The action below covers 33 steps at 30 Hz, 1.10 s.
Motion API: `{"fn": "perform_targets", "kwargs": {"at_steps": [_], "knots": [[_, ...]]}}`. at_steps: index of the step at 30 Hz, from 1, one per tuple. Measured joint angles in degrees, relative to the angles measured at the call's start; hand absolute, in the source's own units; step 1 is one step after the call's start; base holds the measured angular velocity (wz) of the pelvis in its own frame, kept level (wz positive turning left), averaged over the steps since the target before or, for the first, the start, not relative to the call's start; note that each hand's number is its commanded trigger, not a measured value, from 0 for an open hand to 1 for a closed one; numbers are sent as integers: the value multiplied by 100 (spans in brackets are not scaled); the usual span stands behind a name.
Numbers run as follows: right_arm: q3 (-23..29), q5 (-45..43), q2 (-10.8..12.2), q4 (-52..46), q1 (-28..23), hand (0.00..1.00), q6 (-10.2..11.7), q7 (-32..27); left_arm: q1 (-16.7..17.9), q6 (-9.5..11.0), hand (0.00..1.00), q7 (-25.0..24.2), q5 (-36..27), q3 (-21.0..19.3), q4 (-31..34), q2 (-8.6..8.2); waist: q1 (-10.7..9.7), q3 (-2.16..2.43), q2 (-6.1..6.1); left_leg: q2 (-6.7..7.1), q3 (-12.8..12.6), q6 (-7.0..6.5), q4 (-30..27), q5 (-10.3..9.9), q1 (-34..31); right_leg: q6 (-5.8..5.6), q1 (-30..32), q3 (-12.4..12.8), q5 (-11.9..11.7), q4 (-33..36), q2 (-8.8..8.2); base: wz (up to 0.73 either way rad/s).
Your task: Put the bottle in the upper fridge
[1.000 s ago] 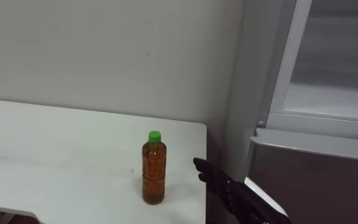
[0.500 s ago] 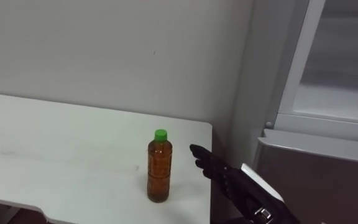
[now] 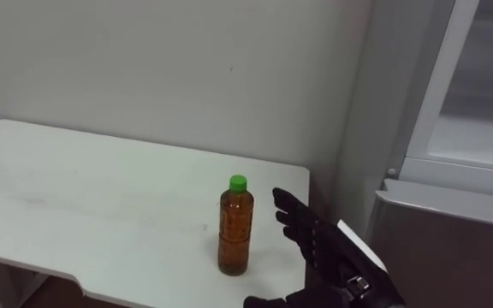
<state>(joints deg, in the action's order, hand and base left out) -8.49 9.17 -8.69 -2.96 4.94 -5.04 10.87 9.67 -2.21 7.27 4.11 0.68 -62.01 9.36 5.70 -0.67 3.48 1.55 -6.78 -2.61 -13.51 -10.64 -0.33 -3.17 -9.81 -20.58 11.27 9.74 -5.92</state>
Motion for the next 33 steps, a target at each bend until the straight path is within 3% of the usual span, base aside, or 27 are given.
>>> {"fn": "perform_targets", "kwargs": {"at_steps": [10, 14, 17, 20, 23, 33], "knots": [[-62, 636, 33, 711, 267, 0, 32, -725, 141, -65, 0, 111, 48, 17, 11, -77, 97, -9, -41, 47, 235, -6, -28, 30, -136, -8, 3, -210, -5, 0, 2, 15], [-272, 718, 51, 957, 312, 0, 75, -994, 131, -156, 0, 131, 49, 19, 11, -131, 110, 14, -110, 60, 249, -13, -30, 37, -204, -8, 55, -235, -5, -2, -2, 4], [-414, 726, 51, 1184, 313, 0, 74, -1170, 85, -156, 0, 222, 48, 38, 19, -212, 97, 2, -173, 84, 287, -28, -31, 51, -252, -8, 87, -250, -5, -4, -15, 6], [-416, 728, 47, 1218, 319, 0, 75, -1349, 19, -154, 0, 230, 48, 89, 87, -218, 91, 34, -226, 109, 327, -42, -35, 93, -391, -9, 201, -306, -5, -5, -31, 10], [-425, 719, 57, 1219, 318, 0, 75, -1476, -17, -149, 0, 308, 45, 153, 167, -218, 92, 30, -273, 125, 351, -47, -11, 137, -423, -9, 245, -309, -5, -5, -39, 7], [-414, 681, 178, 1456, 470, 0, 127, -1844, -28, -133, 0, 340, -12, 260, 191, -251, 115, 26, -281, 124, 368, -41, 1, 204, -452, -9, 264, -334, -5, 0, -44, 0]]}}
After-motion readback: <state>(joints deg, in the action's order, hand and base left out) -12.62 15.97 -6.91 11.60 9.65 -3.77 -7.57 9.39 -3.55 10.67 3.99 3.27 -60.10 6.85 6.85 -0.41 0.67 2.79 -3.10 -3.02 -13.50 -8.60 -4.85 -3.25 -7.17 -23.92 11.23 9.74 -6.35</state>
